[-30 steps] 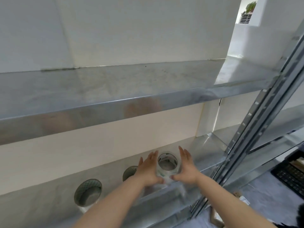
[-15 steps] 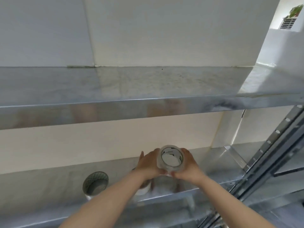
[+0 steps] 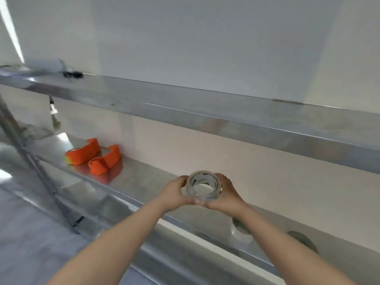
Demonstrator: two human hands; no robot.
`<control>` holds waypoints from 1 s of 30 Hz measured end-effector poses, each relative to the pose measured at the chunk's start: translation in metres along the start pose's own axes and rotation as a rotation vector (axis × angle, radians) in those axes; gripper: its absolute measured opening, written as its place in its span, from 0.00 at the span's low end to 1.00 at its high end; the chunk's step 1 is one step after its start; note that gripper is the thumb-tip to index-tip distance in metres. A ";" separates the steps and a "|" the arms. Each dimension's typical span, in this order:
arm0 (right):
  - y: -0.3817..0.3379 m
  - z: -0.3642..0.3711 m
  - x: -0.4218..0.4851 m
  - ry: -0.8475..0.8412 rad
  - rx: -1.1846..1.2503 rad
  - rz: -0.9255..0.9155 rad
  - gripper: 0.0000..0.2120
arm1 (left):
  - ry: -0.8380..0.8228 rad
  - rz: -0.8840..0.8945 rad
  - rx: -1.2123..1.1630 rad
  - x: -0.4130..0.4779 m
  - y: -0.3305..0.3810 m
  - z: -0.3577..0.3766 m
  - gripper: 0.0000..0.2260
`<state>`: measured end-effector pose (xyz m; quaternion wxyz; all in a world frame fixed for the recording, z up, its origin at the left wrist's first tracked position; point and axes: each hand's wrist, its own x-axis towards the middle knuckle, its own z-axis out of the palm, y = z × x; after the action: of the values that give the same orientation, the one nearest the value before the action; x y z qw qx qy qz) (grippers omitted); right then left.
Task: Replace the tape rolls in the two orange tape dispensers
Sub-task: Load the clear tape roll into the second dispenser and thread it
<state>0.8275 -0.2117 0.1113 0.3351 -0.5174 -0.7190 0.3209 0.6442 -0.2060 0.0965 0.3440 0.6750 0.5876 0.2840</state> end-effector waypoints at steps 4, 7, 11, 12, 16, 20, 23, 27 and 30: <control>-0.047 0.086 0.032 -0.110 0.012 -0.052 0.25 | 0.063 -0.055 -0.028 -0.025 -0.064 -0.078 0.36; -0.074 0.153 0.055 -0.134 0.034 -0.018 0.35 | 0.080 -0.065 -0.058 -0.037 -0.115 -0.133 0.35; -0.114 0.235 0.083 -0.140 0.052 0.042 0.43 | 0.079 -0.050 -0.060 -0.045 -0.178 -0.207 0.34; -0.124 0.252 0.089 -0.141 0.077 0.052 0.43 | 0.075 -0.044 -0.063 -0.045 -0.189 -0.224 0.33; -0.151 0.300 0.115 -0.171 0.065 0.082 0.57 | 0.049 -0.023 -0.029 -0.042 -0.225 -0.275 0.35; -0.167 0.333 0.145 -0.222 0.048 0.091 0.54 | 0.050 0.002 -0.034 -0.032 -0.255 -0.305 0.36; -0.176 0.355 0.168 -0.221 0.052 0.046 0.47 | 0.038 -0.005 -0.065 -0.017 -0.277 -0.324 0.34; -0.173 0.382 0.215 -0.152 -0.095 -0.011 0.49 | 0.020 -0.001 -0.115 0.012 -0.296 -0.350 0.40; -0.172 0.393 0.252 -0.141 -0.233 0.014 0.49 | 0.008 -0.027 -0.234 0.034 -0.306 -0.367 0.39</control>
<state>0.3558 -0.0598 0.0646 0.2191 -0.5339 -0.7697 0.2730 0.1773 -0.1018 0.0725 0.4218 0.6213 0.5609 0.3486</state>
